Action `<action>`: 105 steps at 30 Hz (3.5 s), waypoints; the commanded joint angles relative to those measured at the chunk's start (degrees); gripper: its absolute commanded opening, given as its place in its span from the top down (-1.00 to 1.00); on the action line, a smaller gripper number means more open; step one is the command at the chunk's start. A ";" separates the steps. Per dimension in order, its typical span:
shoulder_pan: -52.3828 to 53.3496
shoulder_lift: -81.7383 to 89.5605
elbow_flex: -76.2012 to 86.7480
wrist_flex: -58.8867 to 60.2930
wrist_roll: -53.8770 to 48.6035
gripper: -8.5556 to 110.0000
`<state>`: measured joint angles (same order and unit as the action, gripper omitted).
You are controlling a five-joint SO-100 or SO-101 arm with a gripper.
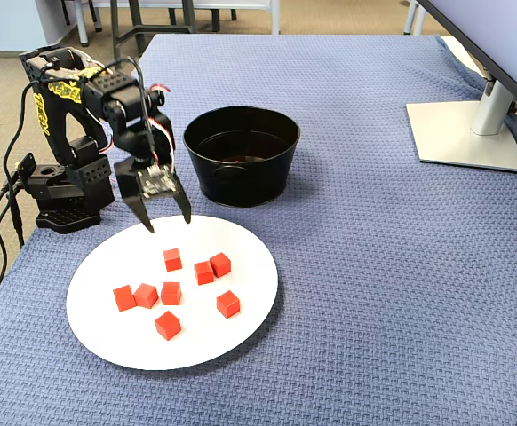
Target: Pick up the red cubes from the white plate and place them in the black recipient
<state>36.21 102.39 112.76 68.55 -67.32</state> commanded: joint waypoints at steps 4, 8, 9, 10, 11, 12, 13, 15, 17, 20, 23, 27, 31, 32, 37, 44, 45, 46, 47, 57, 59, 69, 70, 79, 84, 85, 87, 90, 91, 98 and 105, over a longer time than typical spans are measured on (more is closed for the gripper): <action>1.85 -1.41 6.42 -12.39 -8.17 0.49; 1.32 -3.25 7.73 -14.24 -8.79 0.49; 1.23 -3.52 8.09 -14.68 -8.88 0.49; 1.05 -3.78 8.44 -15.38 -8.61 0.48; 0.97 -3.96 8.61 -15.82 -8.53 0.47; 0.88 -4.31 8.61 -16.08 -7.91 0.46; 0.79 -4.57 8.44 -16.52 -6.94 0.45; 0.79 -4.92 8.09 -17.49 -4.66 0.42; 0.62 -5.27 8.00 -18.72 -2.46 0.43; 0.53 -6.59 7.82 -19.25 -1.93 0.43; 0.18 -8.00 7.56 -20.48 -1.14 0.43; 0.00 -8.88 6.68 -20.74 0.09 0.47; -0.18 -9.32 5.89 -20.92 1.93 0.60; -0.18 -9.23 5.98 -20.92 2.20 0.66; -0.18 -7.82 6.15 -22.41 6.59 0.86; -0.53 10.90 2.55 -10.02 15.29 0.86; -0.79 15.03 2.11 -7.38 16.52 0.86; -1.14 19.16 1.85 -5.36 18.19 0.86; -1.85 23.20 1.76 -3.69 20.21 0.86; -31.99 34.80 -3.08 -4.57 50.36 0.86; -39.29 29.88 -4.04 -8.26 52.91 0.86; -60.82 11.25 -15.82 -8.88 55.46 0.25; -60.91 11.34 -16.96 -6.59 54.40 0.20; -36.30 18.19 -16.17 7.12 33.13 0.35; -16.26 15.03 -13.01 6.86 20.74 0.41; -13.10 13.80 -11.69 4.48 20.13 0.43; -8.35 10.63 -9.58 0.53 18.98 0.44; -3.78 6.77 -6.50 -3.25 16.26 0.44; -2.72 5.80 -5.36 -4.22 14.85 0.43; 2.64 0.09 -1.41 -6.50 6.24 0.41; 7.12 0.53 3.78 -8.35 6.94 0.48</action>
<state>40.43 102.39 115.75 62.58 -60.91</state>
